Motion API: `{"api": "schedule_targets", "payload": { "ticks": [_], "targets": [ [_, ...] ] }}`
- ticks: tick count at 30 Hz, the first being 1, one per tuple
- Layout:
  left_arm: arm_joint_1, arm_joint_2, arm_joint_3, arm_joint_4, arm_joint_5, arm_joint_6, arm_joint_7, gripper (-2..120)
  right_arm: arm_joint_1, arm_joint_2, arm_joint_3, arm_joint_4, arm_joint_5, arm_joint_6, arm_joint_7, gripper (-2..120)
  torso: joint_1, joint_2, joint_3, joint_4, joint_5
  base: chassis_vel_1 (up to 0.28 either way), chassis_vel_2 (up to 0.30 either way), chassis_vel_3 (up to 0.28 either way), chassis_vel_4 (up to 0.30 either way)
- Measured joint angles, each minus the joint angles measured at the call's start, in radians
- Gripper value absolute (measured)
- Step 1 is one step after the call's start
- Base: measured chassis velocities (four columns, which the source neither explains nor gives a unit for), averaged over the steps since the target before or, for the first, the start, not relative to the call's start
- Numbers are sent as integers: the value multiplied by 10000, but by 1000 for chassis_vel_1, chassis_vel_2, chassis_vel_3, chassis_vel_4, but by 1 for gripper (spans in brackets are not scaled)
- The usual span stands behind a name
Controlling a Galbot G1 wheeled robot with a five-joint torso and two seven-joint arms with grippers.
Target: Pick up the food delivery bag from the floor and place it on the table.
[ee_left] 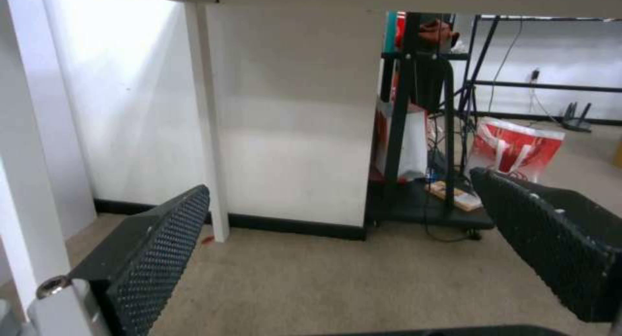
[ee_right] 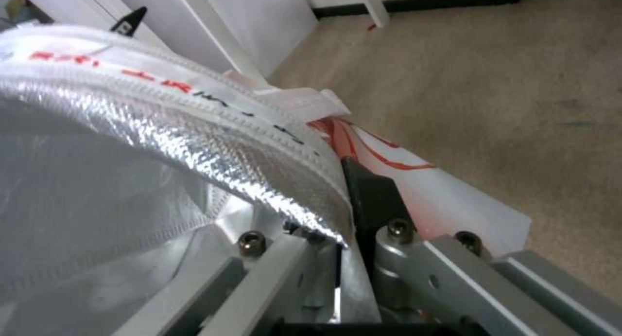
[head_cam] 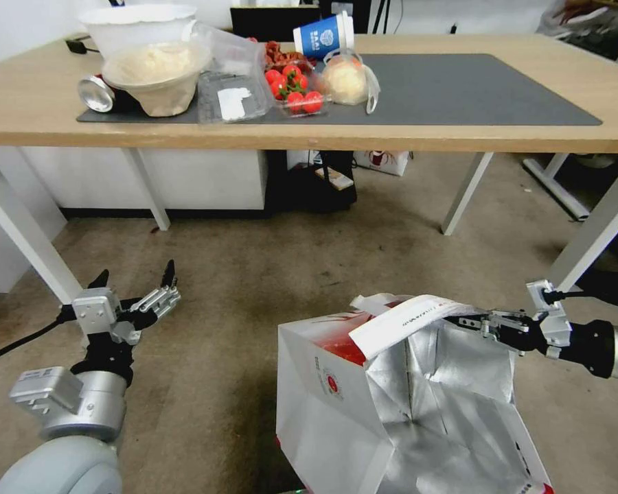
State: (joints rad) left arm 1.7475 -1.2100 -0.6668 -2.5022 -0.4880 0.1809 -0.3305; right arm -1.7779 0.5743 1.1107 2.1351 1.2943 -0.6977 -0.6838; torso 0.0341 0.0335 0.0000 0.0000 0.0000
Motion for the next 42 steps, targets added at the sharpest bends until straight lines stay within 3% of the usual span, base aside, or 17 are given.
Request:
{"api": "schedule_targets", "payload": {
  "ticks": [18,30,42],
  "targets": [
    [-66,242,91,198,-135,-443,-53,100,69,87,-122,-227,-620,244,-240,0,5,38,17,0,0,0,0,0,0],
    [-274,364,134,321,-268,-329,-34,100,168,123,-169,-286,-777,365,-282,0,39,664,610,0,0,0,0,0,0],
    [-323,261,214,349,-186,-341,32,100,364,30,-235,-321,-797,399,-298,0,108,1134,1016,0,0,0,0,0,0]
  ]
}}
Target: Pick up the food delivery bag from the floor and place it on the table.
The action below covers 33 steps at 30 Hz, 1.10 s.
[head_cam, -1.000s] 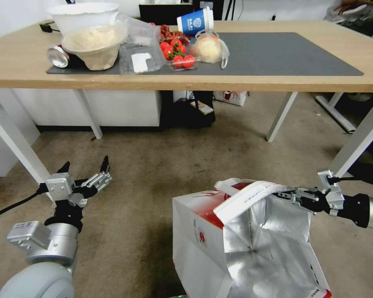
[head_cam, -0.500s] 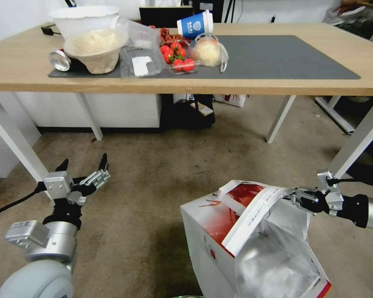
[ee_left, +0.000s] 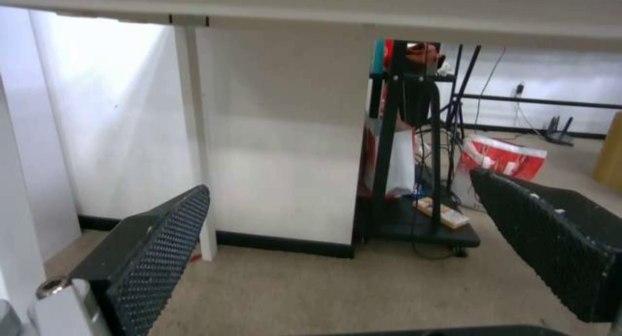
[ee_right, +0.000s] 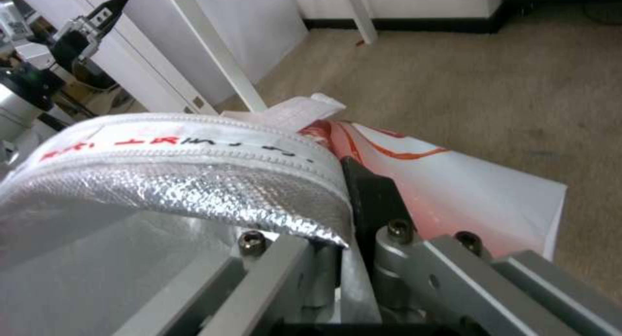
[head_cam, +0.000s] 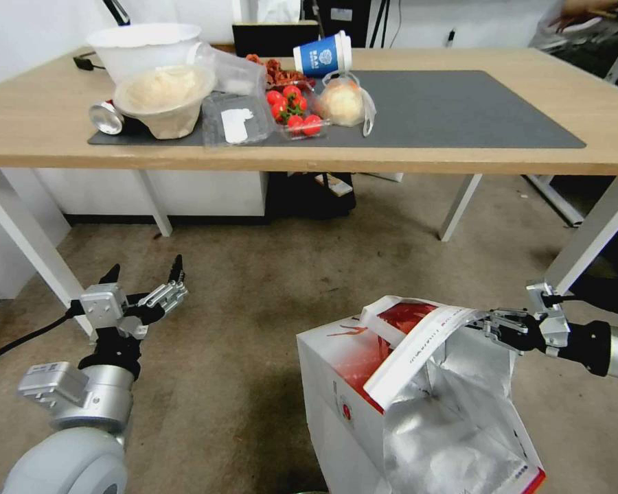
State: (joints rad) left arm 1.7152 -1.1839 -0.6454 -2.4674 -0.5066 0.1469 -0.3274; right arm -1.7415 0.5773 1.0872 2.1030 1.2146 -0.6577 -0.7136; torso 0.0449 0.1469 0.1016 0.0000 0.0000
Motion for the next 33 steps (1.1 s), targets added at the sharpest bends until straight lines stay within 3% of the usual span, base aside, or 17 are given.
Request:
{"api": "schedule_targets", "payload": {
  "ticks": [33],
  "targets": [
    [-96,-33,-73,2,9,-54,22,100,425,-156,-225,-320,-166,110,-48,0,307,1321,1019,-1,0,0,0,0,0]
  ]
}}
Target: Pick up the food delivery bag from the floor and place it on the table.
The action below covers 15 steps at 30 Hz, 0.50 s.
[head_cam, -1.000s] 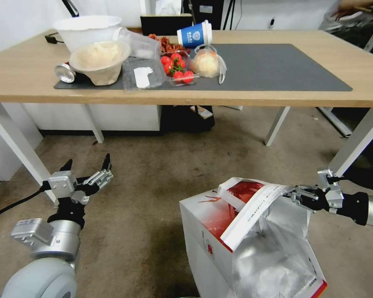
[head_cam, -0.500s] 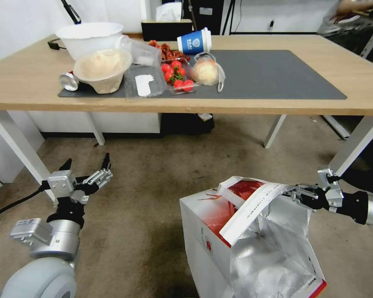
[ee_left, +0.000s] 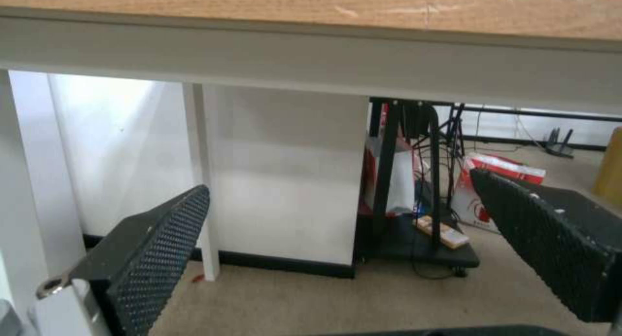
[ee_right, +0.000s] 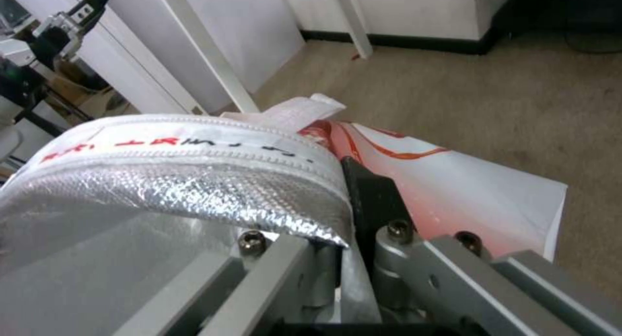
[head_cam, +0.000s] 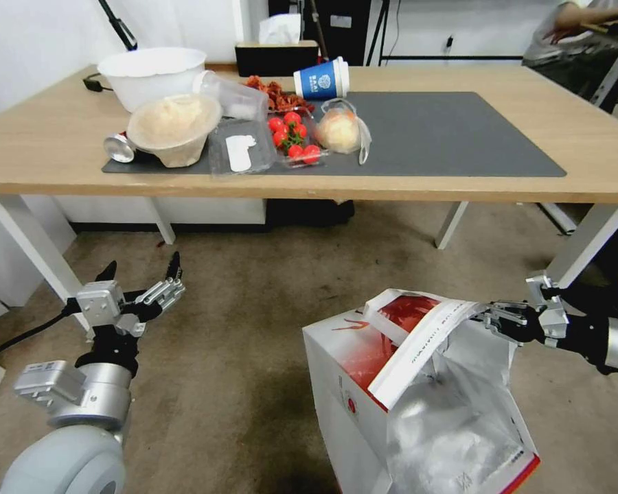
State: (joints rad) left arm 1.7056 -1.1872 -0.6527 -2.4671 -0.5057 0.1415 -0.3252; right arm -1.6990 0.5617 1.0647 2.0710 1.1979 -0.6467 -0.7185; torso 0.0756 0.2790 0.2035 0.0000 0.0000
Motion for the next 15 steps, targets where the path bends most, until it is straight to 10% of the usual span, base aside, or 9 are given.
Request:
{"api": "schedule_targets", "payload": {
  "ticks": [15],
  "targets": [
    [35,-52,1,-4,26,-113,74,100,64,30,-59,-10,-77,42,-42,0,195,643,451,0,0,0,0,0,0]
  ]
}}
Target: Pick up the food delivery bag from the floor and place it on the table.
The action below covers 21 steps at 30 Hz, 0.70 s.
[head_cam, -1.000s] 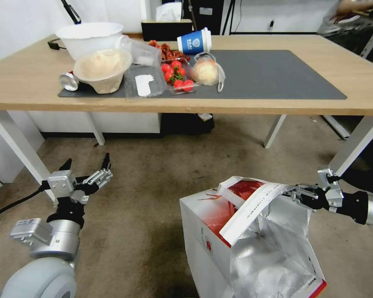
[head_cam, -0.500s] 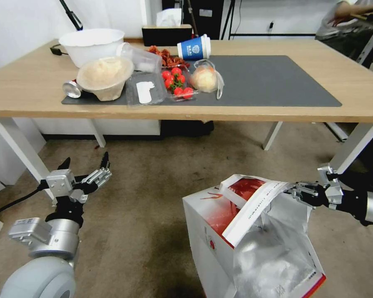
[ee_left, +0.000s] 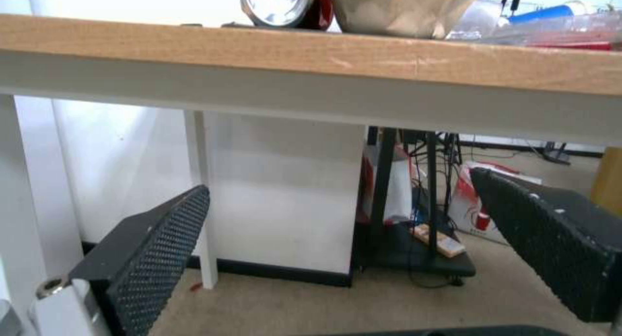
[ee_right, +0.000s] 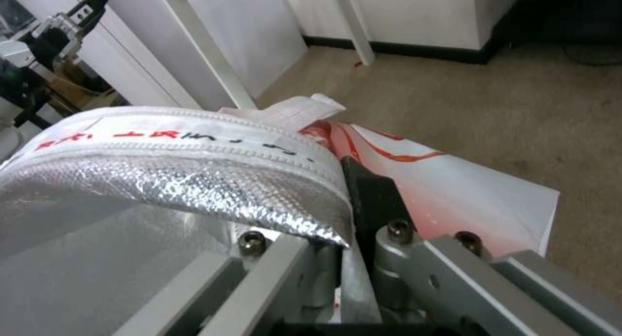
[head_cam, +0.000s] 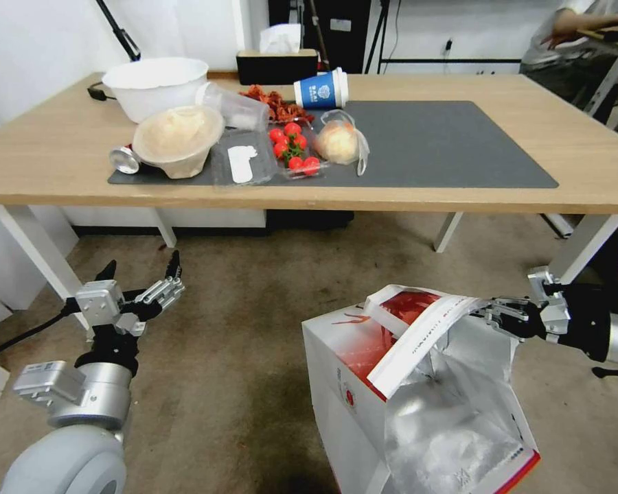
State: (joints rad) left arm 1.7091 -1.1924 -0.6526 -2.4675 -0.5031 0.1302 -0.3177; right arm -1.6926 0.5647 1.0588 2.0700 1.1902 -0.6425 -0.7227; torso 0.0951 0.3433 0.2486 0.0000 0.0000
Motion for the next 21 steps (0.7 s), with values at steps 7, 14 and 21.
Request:
{"api": "schedule_targets", "payload": {
  "ticks": [7,14,21],
  "targets": [
    [-9,39,0,-6,6,-8,4,100,-66,70,-3,34,-70,23,-28,0,88,256,167,0,0,0,0,0,0],
    [-4,73,-6,-7,10,-23,10,100,-106,153,10,69,-116,36,-39,0,172,524,351,-1,0,0,0,0,0],
    [29,55,-5,-6,10,-104,11,100,-72,112,1,115,-160,56,-30,0,263,802,538,0,0,0,0,0,0]
  ]
}}
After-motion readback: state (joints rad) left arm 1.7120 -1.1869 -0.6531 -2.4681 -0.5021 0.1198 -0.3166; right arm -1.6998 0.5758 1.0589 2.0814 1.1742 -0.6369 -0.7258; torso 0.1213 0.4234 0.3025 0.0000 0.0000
